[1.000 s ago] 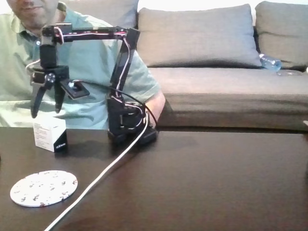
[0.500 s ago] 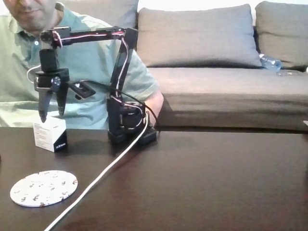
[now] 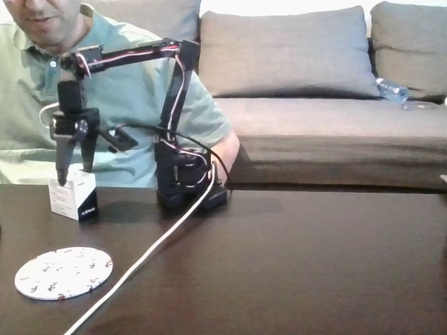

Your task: Grasp a servo box and put it on the zirlivani.

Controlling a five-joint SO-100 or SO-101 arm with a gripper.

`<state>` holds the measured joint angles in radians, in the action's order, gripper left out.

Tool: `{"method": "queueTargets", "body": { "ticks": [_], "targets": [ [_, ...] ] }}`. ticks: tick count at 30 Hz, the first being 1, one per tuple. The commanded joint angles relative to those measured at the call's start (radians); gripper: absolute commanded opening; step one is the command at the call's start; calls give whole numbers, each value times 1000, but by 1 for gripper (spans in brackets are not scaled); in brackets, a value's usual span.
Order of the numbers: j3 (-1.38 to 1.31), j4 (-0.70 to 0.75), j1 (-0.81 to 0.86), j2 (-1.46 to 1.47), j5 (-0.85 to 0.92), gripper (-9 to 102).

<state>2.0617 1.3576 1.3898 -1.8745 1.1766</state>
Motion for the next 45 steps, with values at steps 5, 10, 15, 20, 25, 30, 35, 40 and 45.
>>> {"method": "queueTargets", "body": {
  "ticks": [5, 10, 15, 20, 25, 30, 35, 40, 45],
  "targets": [
    [55, -69, -12, -2, 3, 35],
    [106, -144, -18, -2, 3, 35],
    [123, -183, -29, -2, -9, 28],
    [107, -184, -51, -3, -58, 16],
    [107, -170, -61, -15, -61, 15],
    [40, -140, -55, -20, -126, 15],
    [-233, 150, -135, -72, -199, 15],
    [-480, 394, -288, -196, -334, 15],
    [-566, 449, -517, -256, -531, 15]
  ]
}}
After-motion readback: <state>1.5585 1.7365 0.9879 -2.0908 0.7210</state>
